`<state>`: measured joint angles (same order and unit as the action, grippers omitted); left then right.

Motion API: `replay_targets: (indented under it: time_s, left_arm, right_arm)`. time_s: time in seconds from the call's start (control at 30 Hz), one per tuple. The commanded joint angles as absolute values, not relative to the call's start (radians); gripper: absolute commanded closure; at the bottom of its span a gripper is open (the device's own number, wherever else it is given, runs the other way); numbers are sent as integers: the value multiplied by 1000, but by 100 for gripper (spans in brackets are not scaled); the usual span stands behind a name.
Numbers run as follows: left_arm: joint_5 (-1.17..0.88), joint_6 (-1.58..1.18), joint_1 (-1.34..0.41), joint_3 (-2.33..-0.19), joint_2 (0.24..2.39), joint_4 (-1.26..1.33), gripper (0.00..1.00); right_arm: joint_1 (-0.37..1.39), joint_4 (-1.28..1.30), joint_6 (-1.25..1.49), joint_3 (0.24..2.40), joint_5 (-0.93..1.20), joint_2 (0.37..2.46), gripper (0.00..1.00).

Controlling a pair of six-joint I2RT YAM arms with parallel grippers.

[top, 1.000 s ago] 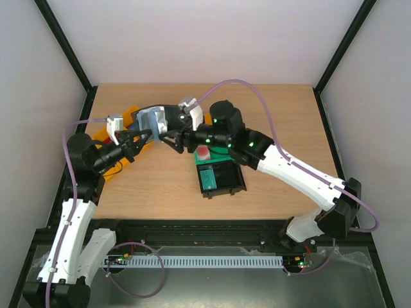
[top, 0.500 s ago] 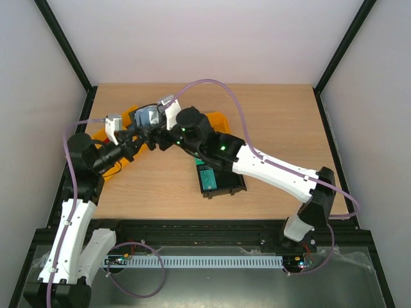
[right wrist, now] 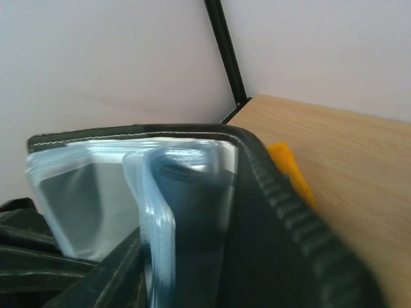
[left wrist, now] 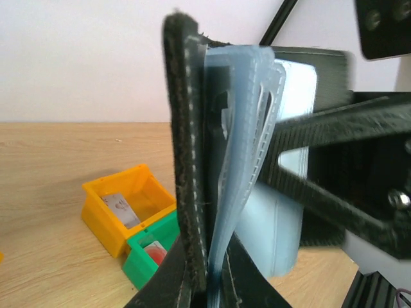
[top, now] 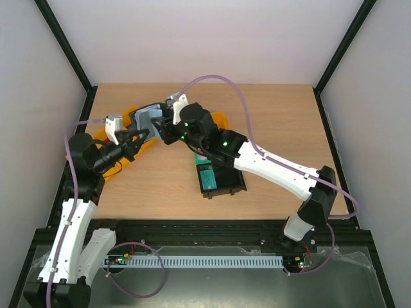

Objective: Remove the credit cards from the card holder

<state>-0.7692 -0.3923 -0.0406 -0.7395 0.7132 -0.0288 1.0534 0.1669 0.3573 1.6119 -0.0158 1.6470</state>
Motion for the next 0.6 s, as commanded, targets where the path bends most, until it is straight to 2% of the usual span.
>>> replay_targets:
  time_s: [0.0,0.1,0.13,0.23,0.27,0.43,0.5,0.57]
  left_arm:
    - [-825,-401,-44,-747,697,34,98]
    - [-867,-405,-44,-746,695,46,98]
    - [-887,-415,-44,-742,695,59,98]
    - [-915,-486,-43,-727,693,110,98]
    - [-916,-515,-40,-718,693,132,95]
    - [-949,-631,-17,-694,707,256,66]
    - [-969,-633,-17,-694,706,270,62]
    - [-984,-619,-17,-695,706,256,62]
  right_arm:
    - [959,154,420,1532,18,1576,70]
    - [909,155,401,1482,54,1540,93]
    - [894,167,380,1480,83,1534,98]
    - [864,185,273,1470,286,1505,98]
    - [859,194,233,1466,356,1491,98]
    - [825,262,125,1454,612,1435,98]
    - [814,273,110,1446,685,1419,98]
    - [799,265,113,1438,737,1403,98]
